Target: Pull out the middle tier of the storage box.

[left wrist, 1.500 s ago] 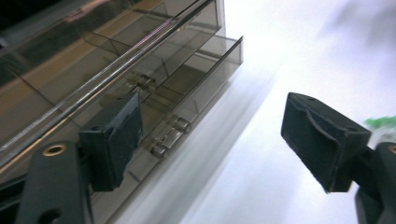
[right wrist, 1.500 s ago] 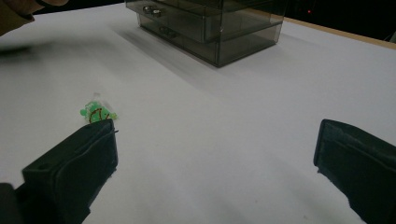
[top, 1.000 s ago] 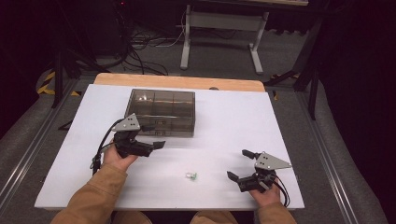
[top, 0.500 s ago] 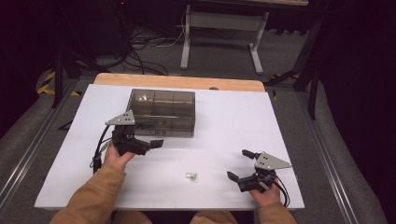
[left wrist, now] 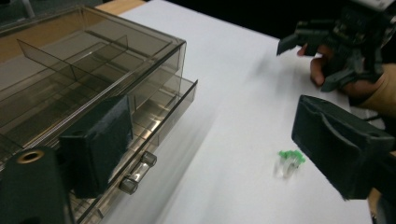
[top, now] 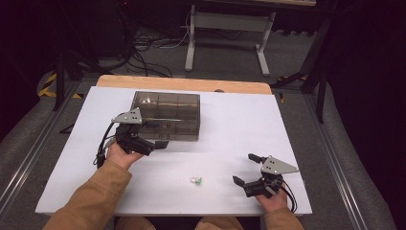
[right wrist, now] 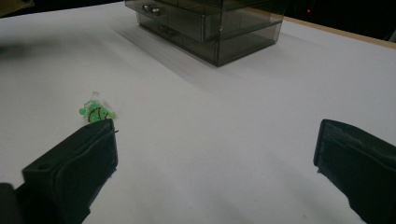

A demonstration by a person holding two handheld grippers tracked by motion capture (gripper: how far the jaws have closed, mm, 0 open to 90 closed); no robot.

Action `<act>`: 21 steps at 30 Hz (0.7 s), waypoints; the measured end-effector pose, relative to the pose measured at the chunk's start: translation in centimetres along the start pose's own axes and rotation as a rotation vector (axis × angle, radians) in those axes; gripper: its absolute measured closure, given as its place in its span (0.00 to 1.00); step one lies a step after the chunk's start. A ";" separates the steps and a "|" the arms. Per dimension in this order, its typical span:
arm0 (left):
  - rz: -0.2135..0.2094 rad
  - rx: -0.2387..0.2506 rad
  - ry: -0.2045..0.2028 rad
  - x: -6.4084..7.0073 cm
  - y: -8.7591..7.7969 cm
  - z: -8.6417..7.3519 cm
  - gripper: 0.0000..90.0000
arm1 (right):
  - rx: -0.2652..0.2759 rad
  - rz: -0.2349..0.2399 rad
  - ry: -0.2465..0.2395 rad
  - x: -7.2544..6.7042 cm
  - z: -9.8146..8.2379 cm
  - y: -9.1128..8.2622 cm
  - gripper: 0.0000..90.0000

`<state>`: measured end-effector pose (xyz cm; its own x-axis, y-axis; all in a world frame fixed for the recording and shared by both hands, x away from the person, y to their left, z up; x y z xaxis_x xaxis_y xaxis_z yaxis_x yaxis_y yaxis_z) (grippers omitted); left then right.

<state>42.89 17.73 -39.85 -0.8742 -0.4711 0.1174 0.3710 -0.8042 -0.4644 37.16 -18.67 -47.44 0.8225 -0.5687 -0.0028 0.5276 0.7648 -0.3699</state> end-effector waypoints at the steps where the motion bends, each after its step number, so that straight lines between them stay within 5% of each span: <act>1: 0.006 -0.019 0.014 0.0 0.1 0.0 0.17 | 0.000 0.000 0.000 0.0 0.0 0.0 0.00; 12: 0.050 -0.163 0.124 -0.2 1.3 0.7 0.24 | 0.001 0.002 0.002 0.0 0.0 0.0 0.00; 21: 0.156 -0.322 0.235 -0.5 2.0 0.7 0.30 | 0.007 0.007 0.011 0.0 0.1 0.0 0.00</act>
<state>44.29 16.07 -40.26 -0.8770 -0.4525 -0.1617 0.4200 -0.5582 -0.7155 37.12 -18.66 -47.37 0.8240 -0.5663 -0.0158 0.5230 0.7711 -0.3630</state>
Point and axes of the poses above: each handheld gripper's, and its own axes: y roughly forward along the jaws, z roughly out of its top, x roughly to its right, the point moved 5 cm from there along y, roughly forward along the jaws, and after that the axes turned 2 degrees about z, right-handed, at the moved point
